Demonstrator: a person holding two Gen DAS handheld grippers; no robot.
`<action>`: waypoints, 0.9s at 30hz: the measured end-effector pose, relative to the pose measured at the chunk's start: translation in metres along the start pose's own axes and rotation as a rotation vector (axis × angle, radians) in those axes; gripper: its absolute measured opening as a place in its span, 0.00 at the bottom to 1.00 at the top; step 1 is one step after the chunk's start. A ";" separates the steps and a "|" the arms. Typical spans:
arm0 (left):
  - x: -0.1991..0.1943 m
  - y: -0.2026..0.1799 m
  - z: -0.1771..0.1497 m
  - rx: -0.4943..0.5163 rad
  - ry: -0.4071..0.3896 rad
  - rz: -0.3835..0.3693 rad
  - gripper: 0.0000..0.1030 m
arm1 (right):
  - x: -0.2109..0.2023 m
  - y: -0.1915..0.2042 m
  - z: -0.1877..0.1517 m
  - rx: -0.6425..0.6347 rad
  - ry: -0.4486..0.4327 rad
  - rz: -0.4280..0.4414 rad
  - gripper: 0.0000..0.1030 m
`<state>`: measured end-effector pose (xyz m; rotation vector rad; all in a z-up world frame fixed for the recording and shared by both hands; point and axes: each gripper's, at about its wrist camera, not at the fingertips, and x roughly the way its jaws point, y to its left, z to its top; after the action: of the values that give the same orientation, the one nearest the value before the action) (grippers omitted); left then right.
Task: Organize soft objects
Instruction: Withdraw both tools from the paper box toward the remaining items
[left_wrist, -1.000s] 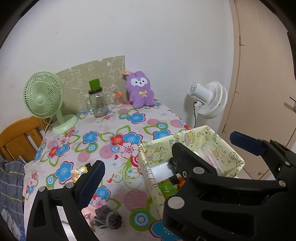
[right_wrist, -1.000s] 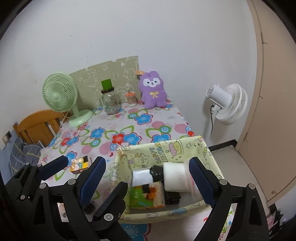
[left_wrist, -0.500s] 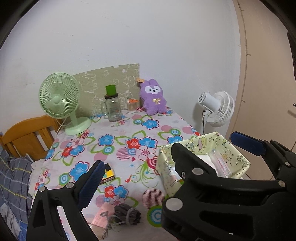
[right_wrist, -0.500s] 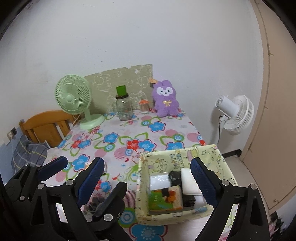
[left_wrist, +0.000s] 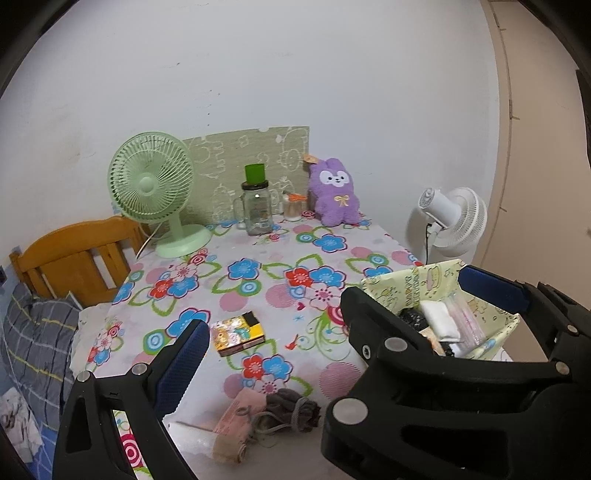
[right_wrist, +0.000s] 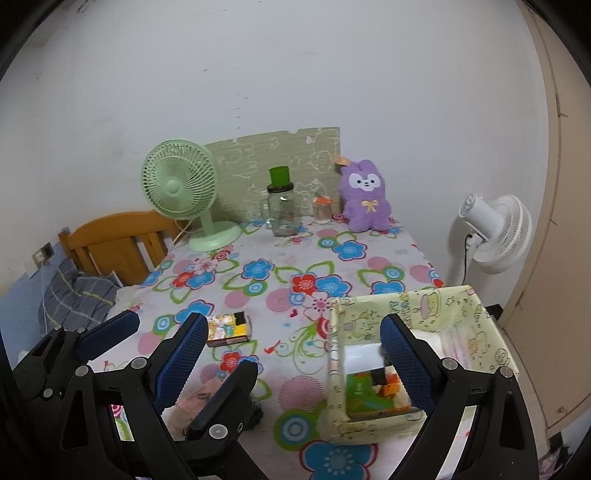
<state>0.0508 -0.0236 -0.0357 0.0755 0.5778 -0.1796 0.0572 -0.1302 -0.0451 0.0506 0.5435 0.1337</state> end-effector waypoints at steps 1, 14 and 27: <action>0.001 0.002 -0.001 -0.002 0.001 0.001 0.96 | 0.001 0.001 -0.001 -0.002 0.002 0.005 0.93; 0.015 0.022 -0.028 -0.040 0.070 0.053 0.96 | 0.025 0.019 -0.025 -0.008 0.059 0.050 0.92; 0.028 0.039 -0.057 -0.053 0.135 0.068 0.96 | 0.047 0.033 -0.051 -0.002 0.115 0.100 0.86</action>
<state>0.0508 0.0169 -0.0983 0.0560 0.7132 -0.0936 0.0669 -0.0905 -0.1105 0.0683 0.6561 0.2357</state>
